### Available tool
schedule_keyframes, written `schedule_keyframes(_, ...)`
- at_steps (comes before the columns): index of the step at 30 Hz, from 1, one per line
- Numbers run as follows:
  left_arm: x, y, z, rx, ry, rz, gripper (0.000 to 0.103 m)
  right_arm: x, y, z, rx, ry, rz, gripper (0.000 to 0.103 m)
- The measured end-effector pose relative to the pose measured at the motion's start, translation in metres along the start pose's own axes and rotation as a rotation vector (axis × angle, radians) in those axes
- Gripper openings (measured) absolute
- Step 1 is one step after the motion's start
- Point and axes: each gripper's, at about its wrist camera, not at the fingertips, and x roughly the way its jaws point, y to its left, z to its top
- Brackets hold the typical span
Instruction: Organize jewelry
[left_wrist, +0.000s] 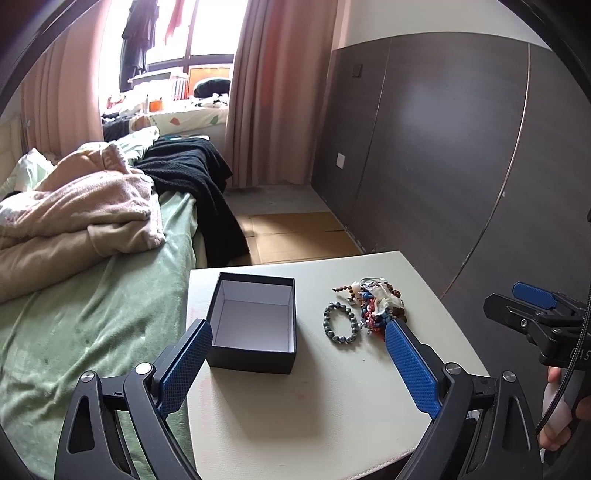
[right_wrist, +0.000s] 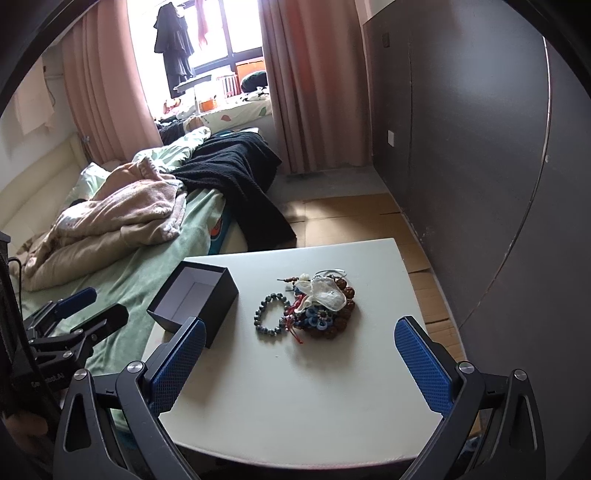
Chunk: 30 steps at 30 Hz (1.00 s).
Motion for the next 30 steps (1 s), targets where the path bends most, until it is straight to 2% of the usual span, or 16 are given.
schedule_keyframes(30, 0.0023, -0.0021, -0.0034, 0.026, 0.006, 0.009, 0.095, 0.0010, -0.0062, -0.0004, 0.004, 0.008, -0.008, 0.103)
